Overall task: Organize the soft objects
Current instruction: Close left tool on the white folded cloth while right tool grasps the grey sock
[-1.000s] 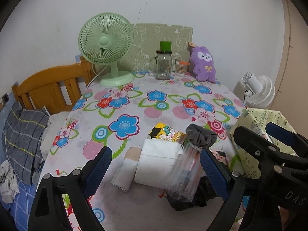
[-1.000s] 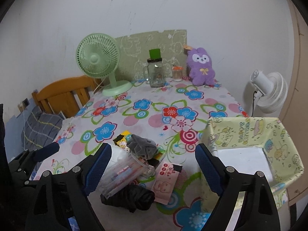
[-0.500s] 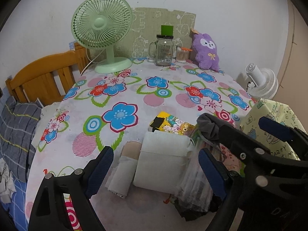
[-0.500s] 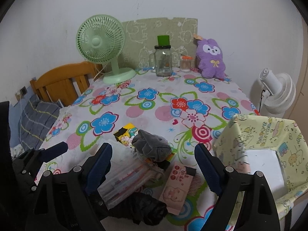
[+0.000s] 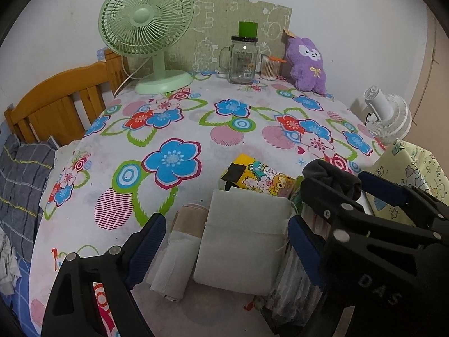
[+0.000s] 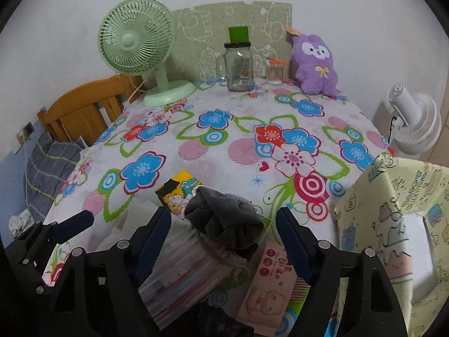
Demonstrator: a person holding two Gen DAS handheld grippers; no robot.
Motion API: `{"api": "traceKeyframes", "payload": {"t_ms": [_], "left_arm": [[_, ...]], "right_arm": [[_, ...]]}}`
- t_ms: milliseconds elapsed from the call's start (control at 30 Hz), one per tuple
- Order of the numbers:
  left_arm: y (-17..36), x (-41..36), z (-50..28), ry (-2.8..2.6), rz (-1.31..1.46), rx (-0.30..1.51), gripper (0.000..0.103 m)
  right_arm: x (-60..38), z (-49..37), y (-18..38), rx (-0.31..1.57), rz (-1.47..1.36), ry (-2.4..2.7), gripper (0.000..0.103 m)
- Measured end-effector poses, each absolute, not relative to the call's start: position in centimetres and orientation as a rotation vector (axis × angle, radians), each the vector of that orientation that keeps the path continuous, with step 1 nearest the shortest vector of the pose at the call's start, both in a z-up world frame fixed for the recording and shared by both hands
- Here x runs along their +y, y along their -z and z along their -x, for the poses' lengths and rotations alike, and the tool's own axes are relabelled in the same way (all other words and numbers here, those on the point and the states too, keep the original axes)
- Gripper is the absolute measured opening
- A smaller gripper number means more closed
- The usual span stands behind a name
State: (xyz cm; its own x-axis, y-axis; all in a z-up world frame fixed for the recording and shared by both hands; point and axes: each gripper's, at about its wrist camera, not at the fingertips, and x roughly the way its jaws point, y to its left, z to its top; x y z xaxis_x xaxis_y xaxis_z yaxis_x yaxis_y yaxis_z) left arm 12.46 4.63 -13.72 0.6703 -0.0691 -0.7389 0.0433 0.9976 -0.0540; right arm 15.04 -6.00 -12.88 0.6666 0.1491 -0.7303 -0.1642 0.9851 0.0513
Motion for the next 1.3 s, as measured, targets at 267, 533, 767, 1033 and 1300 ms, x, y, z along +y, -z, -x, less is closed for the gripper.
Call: {"api": "traceKeyframes", "payload": {"t_ms": [267, 533, 767, 1033, 1300], "left_arm": [[14.6, 4.1, -13.2, 0.073, 0.025, 0.861, 0.089], [15.4, 3.2, -13.7, 0.101, 0.022, 0.889, 0.077], [15.5, 3.3, -13.7, 0.11, 0.031, 0.909, 0.057], [15.0, 3.5, -13.2, 0.119, 0.029, 0.89, 0.045], [14.0, 3.5, -12.5, 0.123, 0.02, 0.859, 0.042]], "right_arm": [[-6.4, -15.9, 14.0, 0.855, 0.019, -0.167, 0.05], [-6.8, -15.9, 14.1, 0.854, 0.016, -0.164, 0.047], [-6.8, -15.6, 14.0, 0.859, 0.016, -0.162, 0.047], [-6.6, -15.0, 13.8, 0.853, 0.016, -0.166, 0.047], [-6.4, -14.1, 12.8, 0.832, 0.015, -0.173, 0.047]]}}
